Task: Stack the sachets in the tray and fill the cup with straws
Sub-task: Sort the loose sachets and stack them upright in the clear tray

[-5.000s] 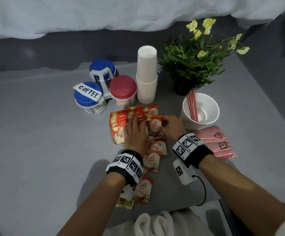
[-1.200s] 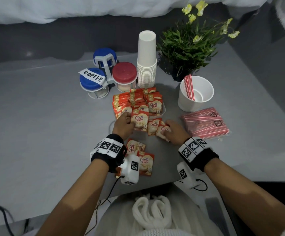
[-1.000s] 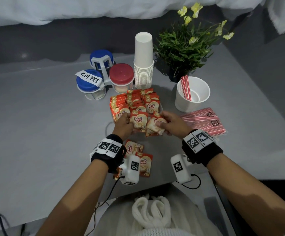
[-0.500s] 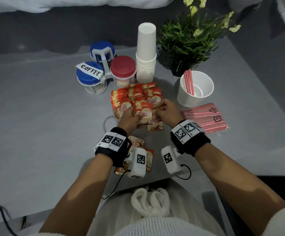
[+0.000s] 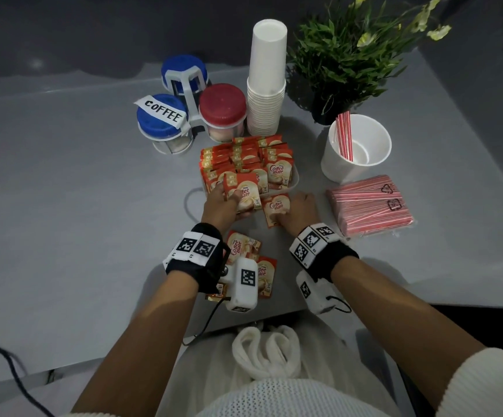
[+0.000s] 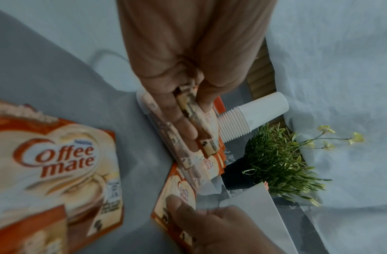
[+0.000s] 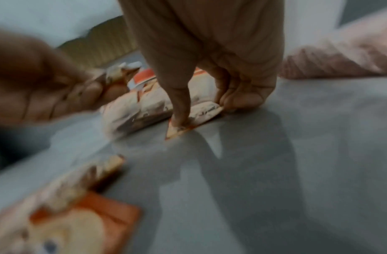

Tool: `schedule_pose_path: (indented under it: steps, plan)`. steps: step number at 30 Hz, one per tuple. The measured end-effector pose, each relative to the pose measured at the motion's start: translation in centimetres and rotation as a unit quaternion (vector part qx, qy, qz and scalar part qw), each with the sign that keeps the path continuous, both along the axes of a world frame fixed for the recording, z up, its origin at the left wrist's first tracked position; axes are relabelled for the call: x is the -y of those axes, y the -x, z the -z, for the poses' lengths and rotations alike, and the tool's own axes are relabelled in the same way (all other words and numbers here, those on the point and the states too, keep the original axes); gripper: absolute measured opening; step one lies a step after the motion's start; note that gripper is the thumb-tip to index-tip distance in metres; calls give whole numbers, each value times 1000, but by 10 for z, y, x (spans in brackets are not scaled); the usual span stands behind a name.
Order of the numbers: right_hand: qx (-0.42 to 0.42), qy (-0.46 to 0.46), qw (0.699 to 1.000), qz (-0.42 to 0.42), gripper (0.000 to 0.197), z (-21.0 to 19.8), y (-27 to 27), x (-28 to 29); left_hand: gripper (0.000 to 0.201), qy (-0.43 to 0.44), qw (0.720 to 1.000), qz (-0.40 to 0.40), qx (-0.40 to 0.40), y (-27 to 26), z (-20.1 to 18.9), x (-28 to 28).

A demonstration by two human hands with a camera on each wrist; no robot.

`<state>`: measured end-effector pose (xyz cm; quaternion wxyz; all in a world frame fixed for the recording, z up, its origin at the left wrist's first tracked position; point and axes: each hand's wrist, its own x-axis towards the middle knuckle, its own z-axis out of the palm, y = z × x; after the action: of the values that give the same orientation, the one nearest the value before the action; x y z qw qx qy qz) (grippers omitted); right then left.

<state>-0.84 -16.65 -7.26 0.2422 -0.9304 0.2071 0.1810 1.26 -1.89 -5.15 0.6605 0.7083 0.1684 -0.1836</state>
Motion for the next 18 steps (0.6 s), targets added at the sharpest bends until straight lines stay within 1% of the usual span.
schedule_pose_path:
  steps: [2,4,7,9,11,13,15,18]
  plan:
    - [-14,-20,1000,19,61,-3,0,5,32,-4,1000,-9,1,-1,0,-2]
    - [-27,-44,998,23,54,-6,0,11,31,-8,1000,-6,4,-2,1,-3]
    - [-35,-71,997,-15,41,-17,-1,21,30,-16,1000,-4,10,-4,2,-2]
    - [-32,-97,994,-29,37,-27,0,27,30,-30,999,-7,18,-6,2,-1]
    - [-18,-173,984,-31,38,-41,2,33,30,-40,999,-11,21,-8,1,0]
    - [-2,-262,965,-29,40,-54,3,35,30,-36,999,-17,18,-9,0,2]
    - [4,-299,954,-35,38,-64,1,32,31,-38,999,2,26,-10,-1,6]
    - [3,-319,947,-21,32,-67,-5,24,31,-75,994,55,60,-11,-2,14]
